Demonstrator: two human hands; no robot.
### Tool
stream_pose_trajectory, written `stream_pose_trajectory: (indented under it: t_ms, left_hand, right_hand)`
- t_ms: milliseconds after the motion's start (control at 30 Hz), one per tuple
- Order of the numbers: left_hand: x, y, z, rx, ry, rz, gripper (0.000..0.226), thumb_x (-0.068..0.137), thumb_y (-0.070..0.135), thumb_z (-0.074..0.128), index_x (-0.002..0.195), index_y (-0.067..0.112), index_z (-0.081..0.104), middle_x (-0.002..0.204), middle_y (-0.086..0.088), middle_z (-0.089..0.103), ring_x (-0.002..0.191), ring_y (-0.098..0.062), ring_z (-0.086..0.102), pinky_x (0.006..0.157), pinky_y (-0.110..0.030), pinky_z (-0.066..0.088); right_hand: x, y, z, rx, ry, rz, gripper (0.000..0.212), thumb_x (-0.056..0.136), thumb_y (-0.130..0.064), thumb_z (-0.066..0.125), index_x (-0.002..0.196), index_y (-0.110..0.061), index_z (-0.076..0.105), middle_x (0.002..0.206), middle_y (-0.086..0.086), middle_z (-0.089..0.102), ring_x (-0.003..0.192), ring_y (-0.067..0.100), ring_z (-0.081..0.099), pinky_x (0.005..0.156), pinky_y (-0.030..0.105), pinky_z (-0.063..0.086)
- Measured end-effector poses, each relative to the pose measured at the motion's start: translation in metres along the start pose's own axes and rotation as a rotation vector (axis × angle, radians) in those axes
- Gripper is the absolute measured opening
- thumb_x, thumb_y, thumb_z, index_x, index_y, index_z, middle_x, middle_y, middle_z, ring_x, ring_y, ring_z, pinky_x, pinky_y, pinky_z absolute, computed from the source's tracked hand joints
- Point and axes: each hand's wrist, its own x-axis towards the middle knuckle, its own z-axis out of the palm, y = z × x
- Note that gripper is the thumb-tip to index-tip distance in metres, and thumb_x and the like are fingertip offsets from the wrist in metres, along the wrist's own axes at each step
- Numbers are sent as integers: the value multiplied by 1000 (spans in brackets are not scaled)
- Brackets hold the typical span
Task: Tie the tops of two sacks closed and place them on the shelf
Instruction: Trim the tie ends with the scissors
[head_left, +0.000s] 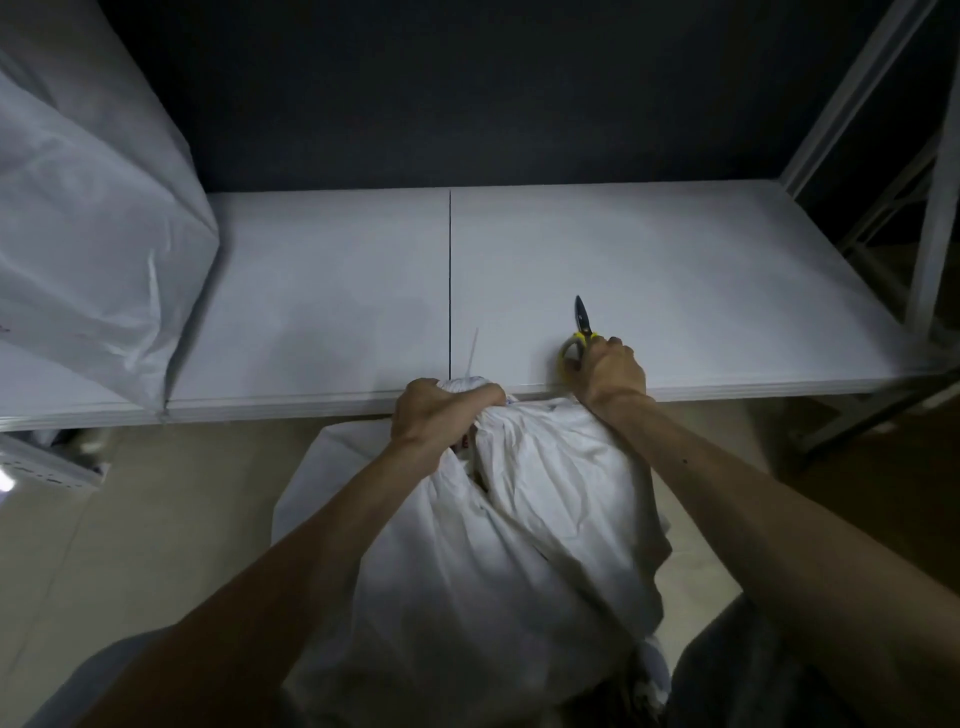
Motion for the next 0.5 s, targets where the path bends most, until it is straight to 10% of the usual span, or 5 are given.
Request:
stream_pose_trajectory:
  t_ms: [500]
  left_hand:
    - [10,-3,1,19,-15,-16,49,38,49,82,74,17,80,75,1,76,75,-15,74,62,-25,54]
  right_hand:
    - [18,-8,9,-64,-59,169,34,99,-22,42,125,-1,50,127,17,55,119,32,53,98,38,36]
